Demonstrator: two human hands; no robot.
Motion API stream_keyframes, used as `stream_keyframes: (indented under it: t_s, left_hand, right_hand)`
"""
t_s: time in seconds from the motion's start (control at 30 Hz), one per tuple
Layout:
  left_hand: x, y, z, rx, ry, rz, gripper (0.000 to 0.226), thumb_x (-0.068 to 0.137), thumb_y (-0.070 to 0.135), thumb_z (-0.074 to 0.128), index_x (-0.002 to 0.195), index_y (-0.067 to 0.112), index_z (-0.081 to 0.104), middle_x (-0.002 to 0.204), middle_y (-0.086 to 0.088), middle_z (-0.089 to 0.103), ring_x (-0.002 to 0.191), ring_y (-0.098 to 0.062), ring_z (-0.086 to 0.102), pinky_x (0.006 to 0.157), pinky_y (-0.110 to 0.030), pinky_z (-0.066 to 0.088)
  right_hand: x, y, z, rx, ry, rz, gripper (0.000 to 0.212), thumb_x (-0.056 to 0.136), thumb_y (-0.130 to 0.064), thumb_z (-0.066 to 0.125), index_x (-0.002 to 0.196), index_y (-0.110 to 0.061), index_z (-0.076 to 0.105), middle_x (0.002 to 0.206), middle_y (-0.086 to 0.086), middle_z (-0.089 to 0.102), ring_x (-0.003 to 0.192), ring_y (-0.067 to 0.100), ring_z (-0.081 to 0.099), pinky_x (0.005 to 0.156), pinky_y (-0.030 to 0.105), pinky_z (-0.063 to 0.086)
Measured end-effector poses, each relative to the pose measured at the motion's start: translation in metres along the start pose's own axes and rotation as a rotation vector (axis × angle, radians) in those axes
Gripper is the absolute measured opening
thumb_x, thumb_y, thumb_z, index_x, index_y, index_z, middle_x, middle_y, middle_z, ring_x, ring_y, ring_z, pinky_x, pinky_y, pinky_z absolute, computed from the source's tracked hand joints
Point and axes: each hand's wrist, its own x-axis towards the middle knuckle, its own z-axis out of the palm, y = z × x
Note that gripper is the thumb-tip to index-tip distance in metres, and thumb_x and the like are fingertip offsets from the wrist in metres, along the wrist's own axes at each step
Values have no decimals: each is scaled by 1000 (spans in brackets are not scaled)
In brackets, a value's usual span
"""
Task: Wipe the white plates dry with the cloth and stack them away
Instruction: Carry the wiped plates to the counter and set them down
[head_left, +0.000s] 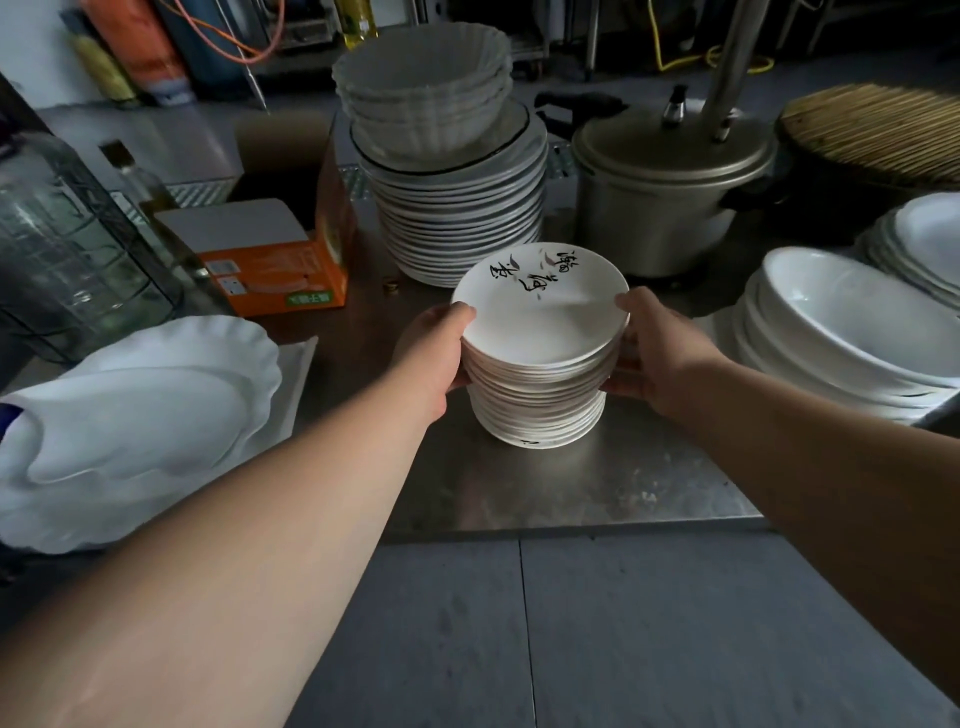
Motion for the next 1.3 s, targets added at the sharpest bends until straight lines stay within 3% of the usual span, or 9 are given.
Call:
stream_keyframes:
  t_s: [0.1, 0.23, 0.37, 0.53, 0.67, 0.77, 0.97, 1.17, 1.3]
  left_hand:
    - [2, 1, -1, 52, 23, 19, 6, 99, 35, 62, 95, 31, 65, 112, 5, 68, 110, -22, 64, 97, -50, 59]
    - [6, -3, -3, 116, 31, 49, 8, 97, 40, 61, 98, 33, 64, 108, 11, 66, 111, -22, 62, 101, -51, 56]
    - [9, -1, -2, 182, 37, 64, 21, 92, 47, 59, 110, 36, 62, 105, 14, 64, 112, -23, 61, 103, -48, 53]
    - [12, -1, -1, 230, 44, 89, 14, 97, 39, 59, 110, 33, 61, 98, 18, 61, 102, -16, 59, 91, -36, 47]
    - [13, -5, -4, 207, 9, 99, 27, 85, 48, 67, 108, 34, 67, 108, 13, 70, 110, -19, 64, 105, -45, 51]
    - [12, -12, -5, 140, -52, 116, 11, 88, 42, 72, 98, 37, 72, 109, 13, 74, 111, -14, 67, 107, -44, 52]
    - [6, -28, -3, 137, -60, 267, 18, 93, 36, 74, 110, 35, 72, 104, 19, 75, 98, 6, 66, 81, -19, 49]
    - [10, -30, -4, 223, 39, 338, 13, 92, 43, 74, 100, 33, 75, 94, 19, 77, 89, 7, 68, 70, -15, 48]
    - [13, -28, -10, 213, -39, 347, 21, 92, 42, 75, 108, 29, 76, 98, 18, 78, 89, 9, 70, 72, -12, 48]
  right_hand:
    - [-1, -2, 2, -13, 7, 18, 22, 98, -37, 57, 106, -19, 69, 84, 7, 67, 76, 24, 68, 72, 42, 62]
    - [0, 2, 1, -8, 17, 35, 21, 100, -35, 56, 101, -17, 67, 82, 9, 61, 76, 24, 64, 84, 47, 63]
    - [2, 0, 1, -6, 19, 34, 23, 99, -36, 57, 102, -16, 67, 82, 10, 63, 75, 25, 65, 83, 47, 63]
    - [6, 0, 0, -19, 18, 29, 24, 99, -36, 57, 102, -15, 69, 84, 10, 65, 83, 27, 67, 89, 49, 63]
    - [10, -1, -3, -23, 14, 31, 24, 99, -35, 58, 102, -13, 69, 88, 11, 66, 87, 29, 68, 94, 53, 61]
    - [11, 0, -5, -32, 10, 31, 23, 101, -34, 59, 101, -13, 68, 85, 11, 66, 85, 28, 68, 94, 51, 61]
    - [15, 2, -8, -63, -18, 5, 24, 103, -37, 60, 104, -16, 70, 83, 6, 72, 87, 26, 71, 95, 49, 61]
    - [17, 13, -8, -88, -61, -94, 35, 107, -48, 53, 123, -23, 71, 99, 2, 75, 97, 23, 72, 101, 49, 58]
    - [14, 14, 0, -133, -17, -141, 34, 109, -49, 47, 101, -27, 72, 90, -1, 72, 93, 20, 69, 104, 47, 56]
